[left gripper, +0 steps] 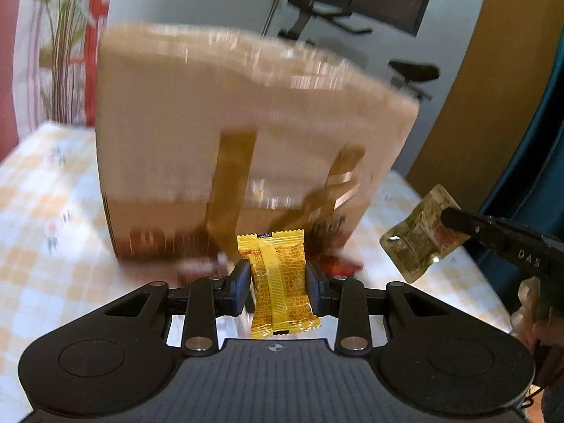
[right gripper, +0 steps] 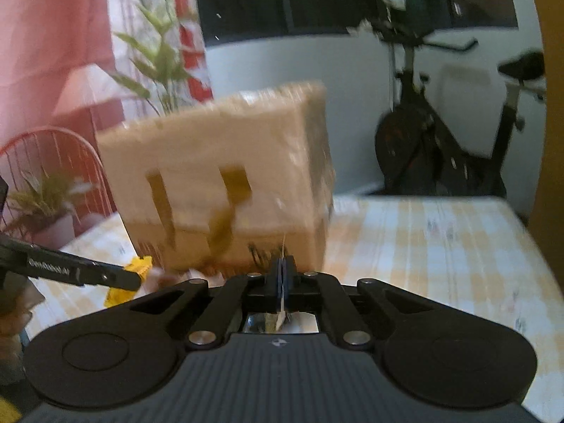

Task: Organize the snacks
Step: 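Lift the yellow candy and green-gold packet with both tools over the box, then open both tools to drop the candy and green-gold packet into the box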

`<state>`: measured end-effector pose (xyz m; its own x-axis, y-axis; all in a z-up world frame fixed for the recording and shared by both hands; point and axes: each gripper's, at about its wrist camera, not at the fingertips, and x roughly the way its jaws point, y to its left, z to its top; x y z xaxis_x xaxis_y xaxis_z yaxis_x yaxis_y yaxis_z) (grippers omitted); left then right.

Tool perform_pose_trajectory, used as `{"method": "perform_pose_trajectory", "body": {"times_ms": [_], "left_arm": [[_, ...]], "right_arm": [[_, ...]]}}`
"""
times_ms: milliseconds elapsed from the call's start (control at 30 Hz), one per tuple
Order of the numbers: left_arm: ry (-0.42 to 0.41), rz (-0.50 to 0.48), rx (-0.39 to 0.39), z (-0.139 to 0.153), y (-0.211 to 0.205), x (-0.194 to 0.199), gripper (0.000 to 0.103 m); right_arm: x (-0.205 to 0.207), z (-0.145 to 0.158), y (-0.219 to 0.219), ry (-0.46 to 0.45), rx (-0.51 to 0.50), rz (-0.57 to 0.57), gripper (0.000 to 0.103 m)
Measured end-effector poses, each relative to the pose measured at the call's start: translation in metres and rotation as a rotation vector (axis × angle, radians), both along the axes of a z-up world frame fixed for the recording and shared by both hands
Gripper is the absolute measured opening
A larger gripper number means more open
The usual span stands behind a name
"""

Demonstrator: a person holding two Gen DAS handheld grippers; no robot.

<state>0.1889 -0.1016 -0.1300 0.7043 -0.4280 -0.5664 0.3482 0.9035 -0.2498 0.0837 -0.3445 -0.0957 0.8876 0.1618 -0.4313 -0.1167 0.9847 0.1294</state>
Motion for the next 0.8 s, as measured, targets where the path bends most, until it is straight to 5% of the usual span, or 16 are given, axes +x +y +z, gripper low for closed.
{"method": "perform_pose_trajectory", "body": {"times_ms": [367, 500, 800], "left_arm": [[-0.258, -0.012, -0.031, 0.095, 0.012, 0.011, 0.036], [-0.291, 0.015, -0.025, 0.120, 0.012, 0.035, 0.036], [-0.254, 0.105, 0.010, 0.125, 0.022, 0.101, 0.036]], "right_arm": [[0.019, 0.099, 0.017, -0.265, -0.029, 0.077, 0.001], [0.043, 0.127, 0.025, -0.323, -0.068, 0.099, 0.001], [0.143, 0.120, 0.044, -0.242, -0.253, 0.083, 0.001]]}}
